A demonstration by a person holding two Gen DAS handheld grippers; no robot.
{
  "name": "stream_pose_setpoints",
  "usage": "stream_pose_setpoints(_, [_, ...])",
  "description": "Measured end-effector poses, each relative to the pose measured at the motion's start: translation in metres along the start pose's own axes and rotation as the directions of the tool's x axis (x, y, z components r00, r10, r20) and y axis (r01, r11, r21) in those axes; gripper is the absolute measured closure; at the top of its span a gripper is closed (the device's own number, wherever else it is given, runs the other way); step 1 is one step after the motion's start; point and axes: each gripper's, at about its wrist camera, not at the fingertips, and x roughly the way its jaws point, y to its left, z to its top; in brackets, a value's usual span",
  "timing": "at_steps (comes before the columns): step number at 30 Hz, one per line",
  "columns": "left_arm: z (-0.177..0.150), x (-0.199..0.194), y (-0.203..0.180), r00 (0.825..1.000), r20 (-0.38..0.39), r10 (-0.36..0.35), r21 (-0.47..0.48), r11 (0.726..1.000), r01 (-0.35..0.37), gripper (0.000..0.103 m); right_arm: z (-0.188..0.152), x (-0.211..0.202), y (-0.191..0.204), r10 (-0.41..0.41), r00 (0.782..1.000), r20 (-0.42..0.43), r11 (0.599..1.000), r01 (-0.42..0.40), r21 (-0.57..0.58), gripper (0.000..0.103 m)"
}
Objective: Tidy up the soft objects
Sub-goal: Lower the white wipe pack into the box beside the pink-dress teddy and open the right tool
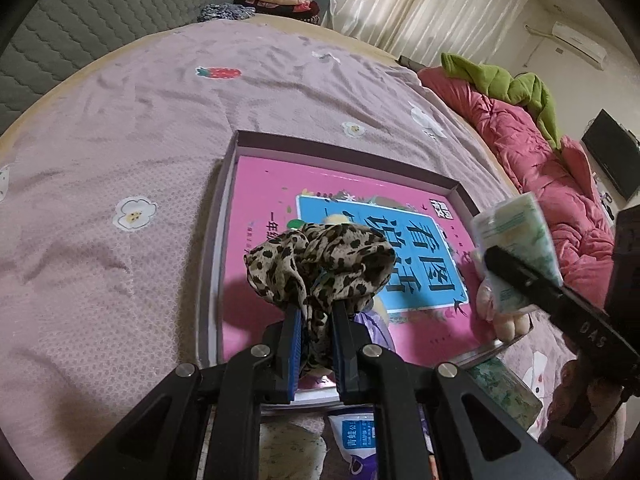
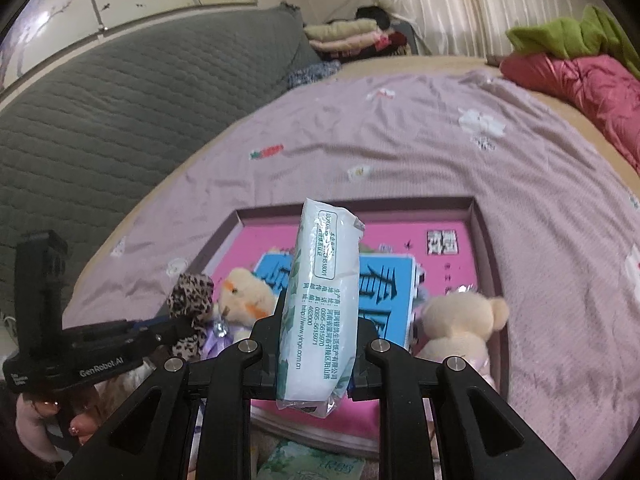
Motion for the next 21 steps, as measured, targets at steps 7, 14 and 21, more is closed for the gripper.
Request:
stream_pose_setpoints(7, [-0.001,0.001,-0.003,1.000,-0.009,-0.008,0.009,1.000,0.009,0.089,-0.013,0.020,-0.002,0.004,0.995,-0.097,1.000,-0.003,0.015,0.080])
stream_pose_setpoints(14, [-0.001,0.000,-0.003,1.000,-0.009,-0.005,0.006,1.000,0.005,0.089,-0.018,0.027,-0.004,0.011,0.988,-0.156,1.000,-0.008,0.023,0.080])
stream_pose_setpoints(21, [-0.001,0.000,-0.001,1.000,-0.005,0.011,0.003,1.000,-0.011,0.089,-0.023,0.031,-0.006,-0.023,0.982,-0.188,0.999,0.027,0.019,0.080])
